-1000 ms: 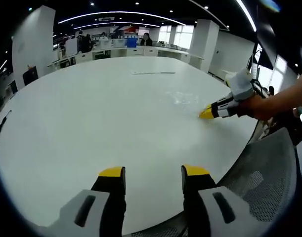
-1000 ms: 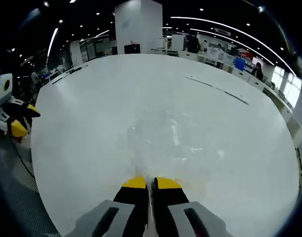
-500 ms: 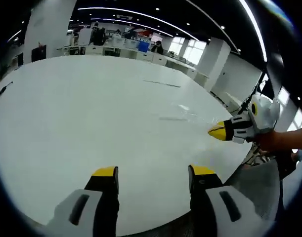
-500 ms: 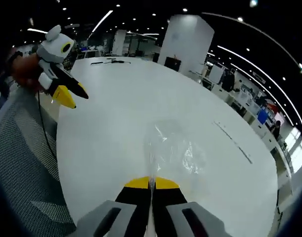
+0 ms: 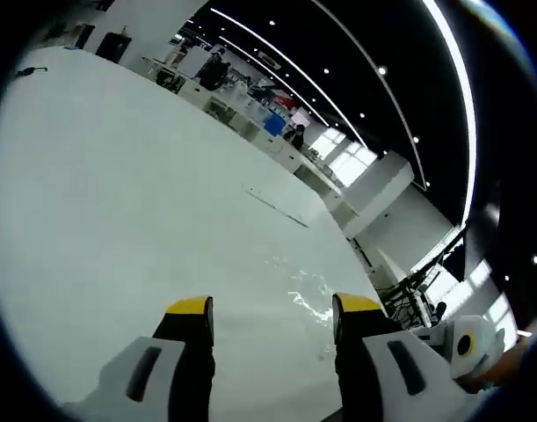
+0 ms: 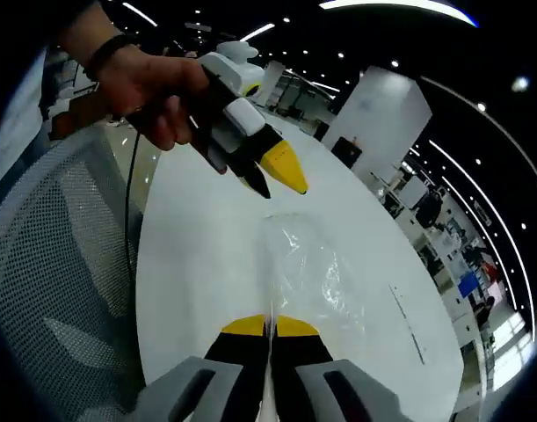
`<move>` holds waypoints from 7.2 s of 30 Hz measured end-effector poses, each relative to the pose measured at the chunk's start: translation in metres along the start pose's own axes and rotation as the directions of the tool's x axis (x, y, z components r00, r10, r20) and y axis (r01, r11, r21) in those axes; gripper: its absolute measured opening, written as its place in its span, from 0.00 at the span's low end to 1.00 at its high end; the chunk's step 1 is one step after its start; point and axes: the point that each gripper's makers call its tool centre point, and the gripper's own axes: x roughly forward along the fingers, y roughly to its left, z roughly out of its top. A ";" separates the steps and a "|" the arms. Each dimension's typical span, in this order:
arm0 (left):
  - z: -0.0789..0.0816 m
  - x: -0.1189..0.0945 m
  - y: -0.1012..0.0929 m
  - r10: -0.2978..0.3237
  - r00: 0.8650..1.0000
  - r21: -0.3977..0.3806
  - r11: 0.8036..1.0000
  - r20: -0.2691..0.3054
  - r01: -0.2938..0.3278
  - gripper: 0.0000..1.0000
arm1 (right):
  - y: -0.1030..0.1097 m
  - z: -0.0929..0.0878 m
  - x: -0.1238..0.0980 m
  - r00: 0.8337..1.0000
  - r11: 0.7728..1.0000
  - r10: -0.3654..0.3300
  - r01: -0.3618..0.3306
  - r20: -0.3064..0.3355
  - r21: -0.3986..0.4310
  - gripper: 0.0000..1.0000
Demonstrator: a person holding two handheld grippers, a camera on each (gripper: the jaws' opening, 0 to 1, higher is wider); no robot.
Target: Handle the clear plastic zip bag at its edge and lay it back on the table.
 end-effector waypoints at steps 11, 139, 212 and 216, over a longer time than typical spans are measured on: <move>0.006 0.005 -0.008 -0.047 0.999 -0.136 0.989 0.024 0.050 0.35 | 0.019 0.005 -0.018 1.000 0.996 0.000 0.000 0.004 -0.084 0.00; -0.047 -0.007 -0.068 0.159 0.956 0.948 0.242 -0.248 0.206 0.00 | -0.042 0.021 0.033 0.989 0.908 0.062 -0.111 -0.132 -0.403 0.05; -0.098 -0.021 -0.056 0.193 0.907 0.914 0.239 -0.375 0.327 0.00 | 0.013 0.008 0.025 0.976 0.901 0.192 -0.216 -0.100 -0.376 0.00; -0.099 -0.020 -0.058 0.199 0.906 0.916 0.233 -0.375 0.328 0.00 | 0.014 0.005 0.027 0.977 0.892 0.182 -0.212 -0.113 -0.398 0.00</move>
